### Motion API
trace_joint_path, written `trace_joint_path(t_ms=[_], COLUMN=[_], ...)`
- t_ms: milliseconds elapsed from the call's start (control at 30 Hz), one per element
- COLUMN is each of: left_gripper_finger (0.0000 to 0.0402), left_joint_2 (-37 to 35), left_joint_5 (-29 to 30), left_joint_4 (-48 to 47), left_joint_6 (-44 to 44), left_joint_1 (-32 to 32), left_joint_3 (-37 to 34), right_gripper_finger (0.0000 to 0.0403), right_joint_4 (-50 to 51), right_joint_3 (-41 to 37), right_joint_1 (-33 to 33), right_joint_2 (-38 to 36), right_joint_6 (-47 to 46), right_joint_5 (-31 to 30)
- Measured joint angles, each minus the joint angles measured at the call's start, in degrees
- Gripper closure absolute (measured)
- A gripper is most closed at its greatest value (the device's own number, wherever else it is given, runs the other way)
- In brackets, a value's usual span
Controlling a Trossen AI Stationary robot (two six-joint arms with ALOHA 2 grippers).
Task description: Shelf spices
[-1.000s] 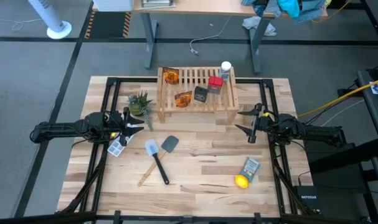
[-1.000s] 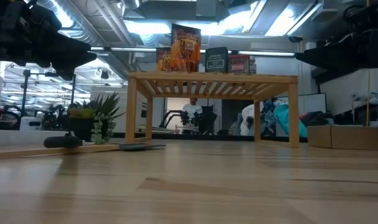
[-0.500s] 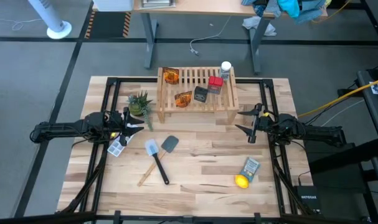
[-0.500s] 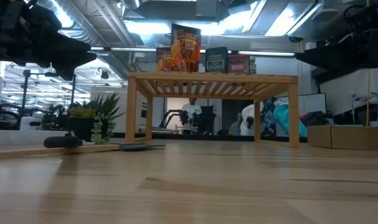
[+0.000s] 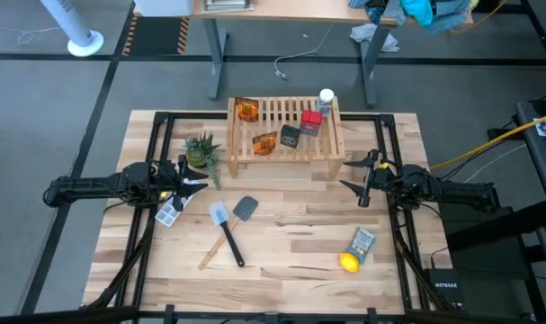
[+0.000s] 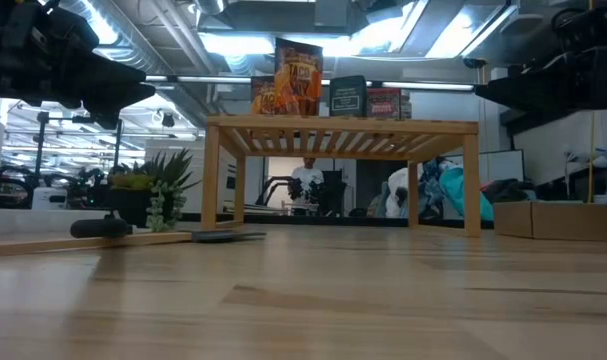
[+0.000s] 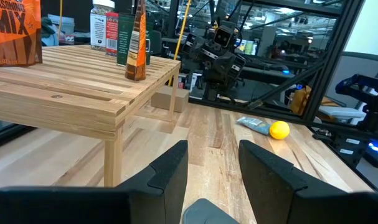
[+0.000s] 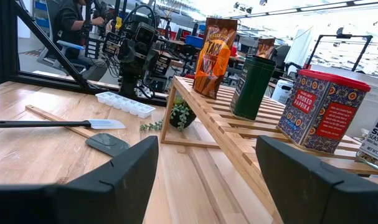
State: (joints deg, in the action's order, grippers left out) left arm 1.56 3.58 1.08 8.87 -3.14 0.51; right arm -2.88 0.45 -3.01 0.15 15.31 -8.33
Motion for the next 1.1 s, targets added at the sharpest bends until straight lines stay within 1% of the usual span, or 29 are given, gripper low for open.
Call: trace_joint_path(t_ms=[500, 667, 800, 967, 1100], left_gripper_finger=[0.0265, 0.0265, 0.0265, 0.0265, 0.0265], left_joint_2=[-0.02, -0.02, -0.02, 0.06, 0.07], left_joint_5=[0.17, 0.20, 0.22, -0.17, -2.11], left_joint_4=[0.02, 0.02, 0.01, -0.01, -0.11], left_joint_6=[0.15, 0.59, 4.77, 11.82, 13.76], left_joint_1=[0.01, -0.01, -0.01, 0.13, 0.14], left_joint_3=[0.00, -0.02, -0.02, -0.02, -0.01], right_gripper_finger=[0.0126, 0.0126, 0.0126, 0.0126, 0.0126], right_joint_4=[-0.19, -1.77, -1.78, -1.81, -1.85], right_joint_3=[0.02, 0.01, 0.00, 0.01, 0.00], right_joint_1=[0.00, 0.00, 0.01, -0.02, 0.00], right_joint_2=[0.01, 0.01, 0.01, 0.01, 0.01], right_joint_6=[-0.08, -8.69, -13.74, -13.99, -13.99], right_joint_5=[0.03, 1.25, 1.93, 1.91, 1.91])
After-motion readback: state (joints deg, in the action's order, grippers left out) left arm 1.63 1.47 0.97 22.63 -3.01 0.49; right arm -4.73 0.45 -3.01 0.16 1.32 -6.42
